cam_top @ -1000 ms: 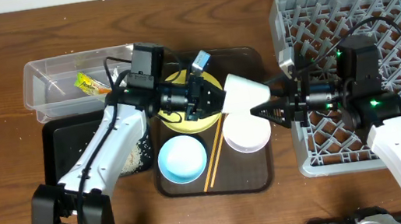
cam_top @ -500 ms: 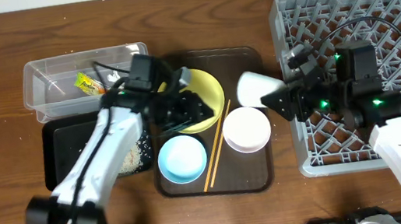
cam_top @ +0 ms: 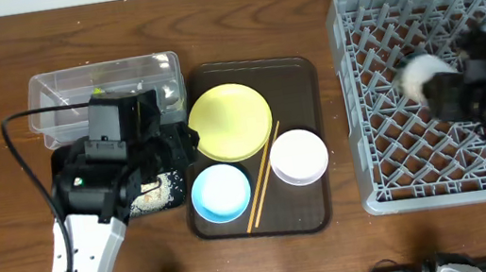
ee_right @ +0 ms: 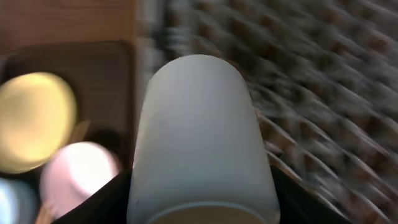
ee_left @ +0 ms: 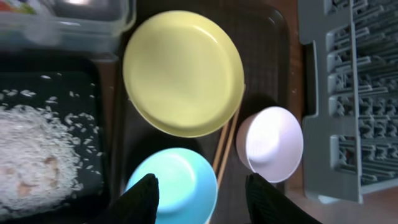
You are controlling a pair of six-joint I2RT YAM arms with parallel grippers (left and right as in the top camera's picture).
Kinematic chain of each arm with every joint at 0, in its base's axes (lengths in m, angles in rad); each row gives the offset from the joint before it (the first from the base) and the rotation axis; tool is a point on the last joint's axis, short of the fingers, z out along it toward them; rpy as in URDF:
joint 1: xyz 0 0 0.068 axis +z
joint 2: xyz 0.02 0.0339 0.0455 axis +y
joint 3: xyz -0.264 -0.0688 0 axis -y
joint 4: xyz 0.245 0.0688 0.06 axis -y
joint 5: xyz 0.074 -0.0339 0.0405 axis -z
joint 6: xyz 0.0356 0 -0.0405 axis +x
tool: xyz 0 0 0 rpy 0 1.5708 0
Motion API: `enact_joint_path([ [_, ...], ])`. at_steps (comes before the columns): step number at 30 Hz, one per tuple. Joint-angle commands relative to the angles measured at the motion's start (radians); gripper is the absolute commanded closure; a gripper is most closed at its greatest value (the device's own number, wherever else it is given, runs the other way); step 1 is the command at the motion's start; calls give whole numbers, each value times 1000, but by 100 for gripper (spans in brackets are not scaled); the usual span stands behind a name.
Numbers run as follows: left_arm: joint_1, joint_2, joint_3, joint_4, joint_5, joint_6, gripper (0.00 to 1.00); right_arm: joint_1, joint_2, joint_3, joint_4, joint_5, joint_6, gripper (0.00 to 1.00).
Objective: Sort waste into correct bins and load items into the dishwasher rack
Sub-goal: 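Place the white cup upside down in the rack with right gripper, then grasp the pink bowl with right gripper and lift it toward the rack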
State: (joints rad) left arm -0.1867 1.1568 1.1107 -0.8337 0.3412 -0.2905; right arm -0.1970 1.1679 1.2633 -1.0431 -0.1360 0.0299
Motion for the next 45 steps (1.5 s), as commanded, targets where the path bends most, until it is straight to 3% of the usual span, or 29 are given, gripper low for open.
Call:
enact_joint_path([
  [1,5,-6,6,-3,-47,9,51,-95,22,19,-23,109,56,94],
  [10,5,1,6,-15,-48,10,51,-204,144,16,-177,228,71,99],
  [25,5,12,6,-26,-47,10,51,-235,377,15,-169,226,82,98],
  [26,5,12,6,-26,-47,10,51,-235,389,15,-169,217,82,90],
  [27,5,12,6,-26,-47,10,50,-235,397,15,-170,208,82,73],
  [28,5,12,6,-26,-47,10,47,-235,403,15,-171,198,82,63],
  [31,5,12,6,-26,-47,10,44,-235,405,16,-172,176,81,44],
  [37,5,12,6,-49,-48,10,43,-235,364,55,-197,175,81,31],
  [40,5,13,6,-66,-48,10,42,-234,329,102,-208,149,81,15],
  [45,5,12,6,-82,-48,10,41,-233,265,139,-196,-74,52,15],
])
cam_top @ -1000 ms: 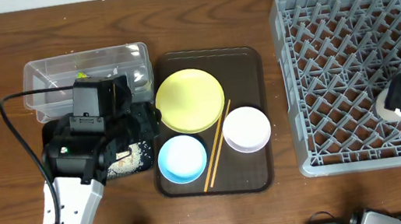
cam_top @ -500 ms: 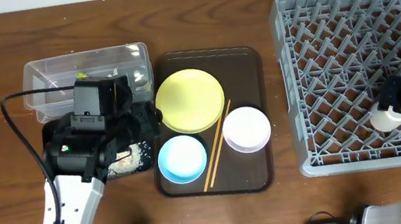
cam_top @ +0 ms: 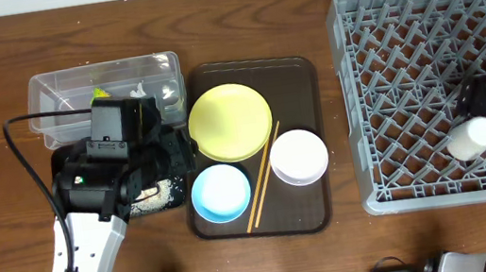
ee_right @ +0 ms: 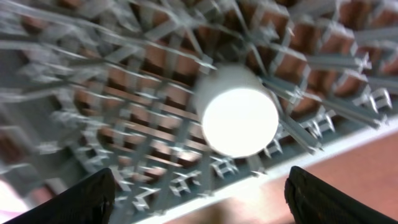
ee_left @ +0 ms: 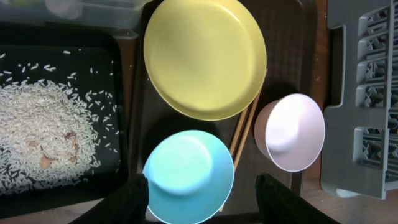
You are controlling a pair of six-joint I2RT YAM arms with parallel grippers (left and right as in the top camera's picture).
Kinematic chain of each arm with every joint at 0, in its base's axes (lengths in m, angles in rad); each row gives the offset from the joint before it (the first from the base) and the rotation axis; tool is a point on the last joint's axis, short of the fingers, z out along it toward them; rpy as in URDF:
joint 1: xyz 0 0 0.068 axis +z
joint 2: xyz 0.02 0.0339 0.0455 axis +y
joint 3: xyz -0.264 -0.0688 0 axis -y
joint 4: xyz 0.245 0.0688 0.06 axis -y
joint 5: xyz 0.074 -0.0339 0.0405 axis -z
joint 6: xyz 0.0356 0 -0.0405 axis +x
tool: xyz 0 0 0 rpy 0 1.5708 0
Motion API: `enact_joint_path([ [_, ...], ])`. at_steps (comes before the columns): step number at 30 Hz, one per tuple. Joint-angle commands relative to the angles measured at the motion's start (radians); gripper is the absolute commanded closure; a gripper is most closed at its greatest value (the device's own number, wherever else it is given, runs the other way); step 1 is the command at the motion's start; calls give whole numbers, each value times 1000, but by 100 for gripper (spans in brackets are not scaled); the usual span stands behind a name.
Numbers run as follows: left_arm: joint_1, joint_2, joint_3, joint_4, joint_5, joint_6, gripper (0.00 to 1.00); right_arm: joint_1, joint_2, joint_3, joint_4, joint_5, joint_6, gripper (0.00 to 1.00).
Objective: Sort waste into correct bins and load items into the dishwasher rack
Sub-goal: 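Grasp the pink bowl with right gripper and lift it toward the rack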
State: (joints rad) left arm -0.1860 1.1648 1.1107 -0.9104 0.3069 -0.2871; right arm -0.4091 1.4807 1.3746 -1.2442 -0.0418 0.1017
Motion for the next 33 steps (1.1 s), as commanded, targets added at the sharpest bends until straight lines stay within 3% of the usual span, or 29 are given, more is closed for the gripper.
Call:
enact_joint_path([
  [1,4,4,6,-6,-13,6,41,-18,-60,27,13,-251,-34,16],
  [4,4,5,6,-16,-14,6,41,15,-83,27,40,-451,-101,19],
  [8,4,5,6,-59,-90,0,40,132,-87,25,82,-488,-149,19],
  [22,4,67,6,-144,-162,-29,39,679,33,15,217,-187,-155,22],
  [33,4,71,6,-143,-162,-29,39,824,294,15,265,-106,-108,38],
])
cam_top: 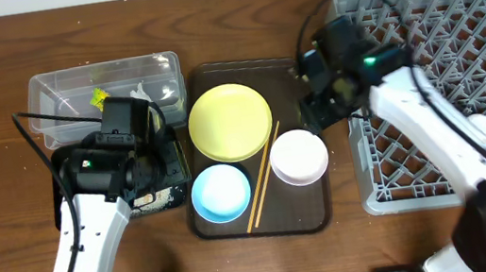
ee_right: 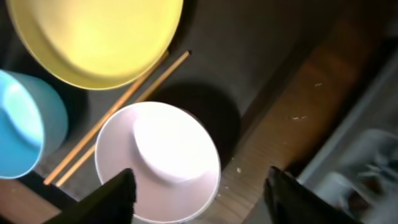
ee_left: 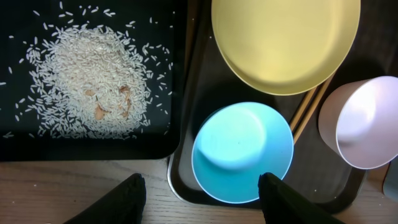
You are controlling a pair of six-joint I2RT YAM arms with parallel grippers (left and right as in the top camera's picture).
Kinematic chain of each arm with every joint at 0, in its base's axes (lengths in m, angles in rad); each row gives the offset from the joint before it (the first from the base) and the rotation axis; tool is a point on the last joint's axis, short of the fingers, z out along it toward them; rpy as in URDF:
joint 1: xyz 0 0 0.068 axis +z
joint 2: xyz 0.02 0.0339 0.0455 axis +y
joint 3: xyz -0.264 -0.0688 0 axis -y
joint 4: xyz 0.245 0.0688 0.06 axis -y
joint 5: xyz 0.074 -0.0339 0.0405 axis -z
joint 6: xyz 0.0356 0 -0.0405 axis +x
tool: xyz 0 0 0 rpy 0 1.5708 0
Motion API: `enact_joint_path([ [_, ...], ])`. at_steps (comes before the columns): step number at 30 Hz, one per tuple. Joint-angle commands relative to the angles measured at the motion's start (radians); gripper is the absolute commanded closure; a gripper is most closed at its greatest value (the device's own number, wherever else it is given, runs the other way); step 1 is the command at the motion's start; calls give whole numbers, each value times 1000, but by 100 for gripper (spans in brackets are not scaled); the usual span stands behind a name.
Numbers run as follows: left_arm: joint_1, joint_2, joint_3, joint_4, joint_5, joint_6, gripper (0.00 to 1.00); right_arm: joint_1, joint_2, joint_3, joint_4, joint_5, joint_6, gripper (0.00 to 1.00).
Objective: Sort waste into correct bins and load items into the dishwasher rack
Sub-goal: 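Grasp the pink bowl with right gripper and lift it toward the rack, then lower the pink bowl into the rear of the rack with right gripper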
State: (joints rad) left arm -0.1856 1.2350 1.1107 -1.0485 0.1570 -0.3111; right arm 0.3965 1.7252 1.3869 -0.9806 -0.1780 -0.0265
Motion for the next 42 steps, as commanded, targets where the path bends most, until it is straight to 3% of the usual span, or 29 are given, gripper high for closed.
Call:
enact_joint_path([
  [1,4,1,6,-5,-12,-5,39,21,72,3,2,32,31,38],
  [6,4,1,6,-5,-12,-5,39,31,175,3,-7,32,37,53],
  [9,4,1,6,-5,-12,-5,38,31,220,3,-6,32,41,55],
  [16,4,1,6,-5,-12,-5,39,28,253,3,-13,38,48,91],
  [18,4,1,6,-5,-12,-5,39,27,241,5,-14,56,49,98],
  [26,4,1,6,-5,-12,-5,38,-19,70,20,-25,210,80,99],
  [34,4,1,6,-5,-12,-5,38,-100,-172,23,104,453,82,99],
  [42,4,1,6,-5,-12,-5,39,-156,-198,23,249,766,84,99],
])
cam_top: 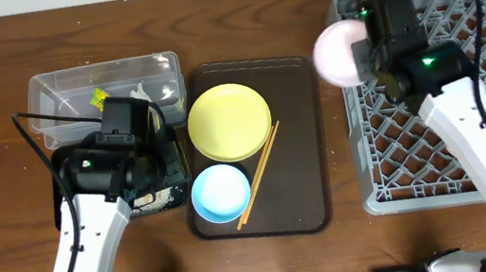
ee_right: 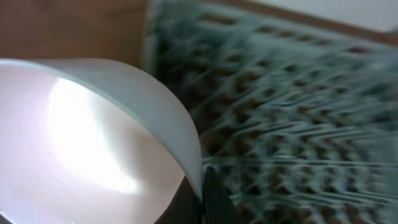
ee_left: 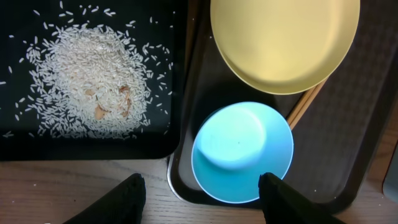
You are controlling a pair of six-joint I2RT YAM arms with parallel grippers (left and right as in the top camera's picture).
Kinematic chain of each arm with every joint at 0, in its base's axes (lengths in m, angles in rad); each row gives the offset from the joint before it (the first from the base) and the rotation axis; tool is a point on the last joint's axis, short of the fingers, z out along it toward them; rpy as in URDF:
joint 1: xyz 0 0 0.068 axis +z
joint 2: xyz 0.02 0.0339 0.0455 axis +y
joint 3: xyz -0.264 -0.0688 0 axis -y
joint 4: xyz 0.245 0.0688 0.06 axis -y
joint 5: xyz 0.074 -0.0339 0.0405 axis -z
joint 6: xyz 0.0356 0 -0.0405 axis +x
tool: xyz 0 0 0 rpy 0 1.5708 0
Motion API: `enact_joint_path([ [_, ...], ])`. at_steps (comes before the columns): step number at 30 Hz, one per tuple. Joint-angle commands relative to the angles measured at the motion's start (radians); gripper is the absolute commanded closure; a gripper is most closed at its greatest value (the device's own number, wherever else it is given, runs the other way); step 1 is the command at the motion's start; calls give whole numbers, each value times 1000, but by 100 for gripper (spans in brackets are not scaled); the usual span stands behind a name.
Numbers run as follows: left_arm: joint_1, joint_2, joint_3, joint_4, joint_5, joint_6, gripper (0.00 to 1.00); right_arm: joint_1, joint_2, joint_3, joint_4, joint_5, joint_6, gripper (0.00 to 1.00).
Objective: Sort waste into correct bins and load items into the dishwasher rack
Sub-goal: 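Lower the pink bowl into the rear of the rack with right gripper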
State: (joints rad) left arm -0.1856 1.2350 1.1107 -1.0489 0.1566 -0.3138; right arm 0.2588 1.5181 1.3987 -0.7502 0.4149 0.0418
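Observation:
My right gripper (ee_right: 200, 193) is shut on the rim of the pink-white bowl (cam_top: 338, 53), held in the air at the left edge of the grey dishwasher rack; the bowl (ee_right: 81, 143) fills the right wrist view. On the brown tray (cam_top: 301, 175) lie the yellow plate (cam_top: 230, 122), the blue bowl (cam_top: 220, 192) and the chopsticks (cam_top: 258, 174). My left gripper (ee_left: 202, 205) hangs open above the table's front edge near the blue bowl (ee_left: 242, 151). The white cup is hidden from view.
A black tray with spilled rice (ee_left: 87, 81) lies left of the brown tray. Behind it stands a clear plastic bin (cam_top: 104, 94) holding some waste. The left arm (cam_top: 93, 224) reaches over the black tray.
My right gripper was open over the pink-white bowl on the tray; now it is shut on the bowl's rim and holds it up at the rack's left edge. The left arm has not moved.
My right gripper held a white cup over the rack. Then the cup stood in the rack's front right part with the gripper open above it. Later the gripper was open over the pink-white bowl on the tray, and now holds that bowl by the rack.

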Motion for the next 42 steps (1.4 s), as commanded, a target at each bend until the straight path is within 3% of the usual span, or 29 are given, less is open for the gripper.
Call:
enact_joint_path([
  [1,4,1,6,-4,-12,-2,38,-21,15,11,38,206,31,99],
  [11,4,2,6,-4,-11,-2,38,-54,80,11,315,466,48,99],
  [24,4,1,6,-1,-11,-2,38,-107,327,11,503,491,-5,99],
  [42,4,1,6,-1,-11,-2,39,-38,415,11,462,494,12,99],
])
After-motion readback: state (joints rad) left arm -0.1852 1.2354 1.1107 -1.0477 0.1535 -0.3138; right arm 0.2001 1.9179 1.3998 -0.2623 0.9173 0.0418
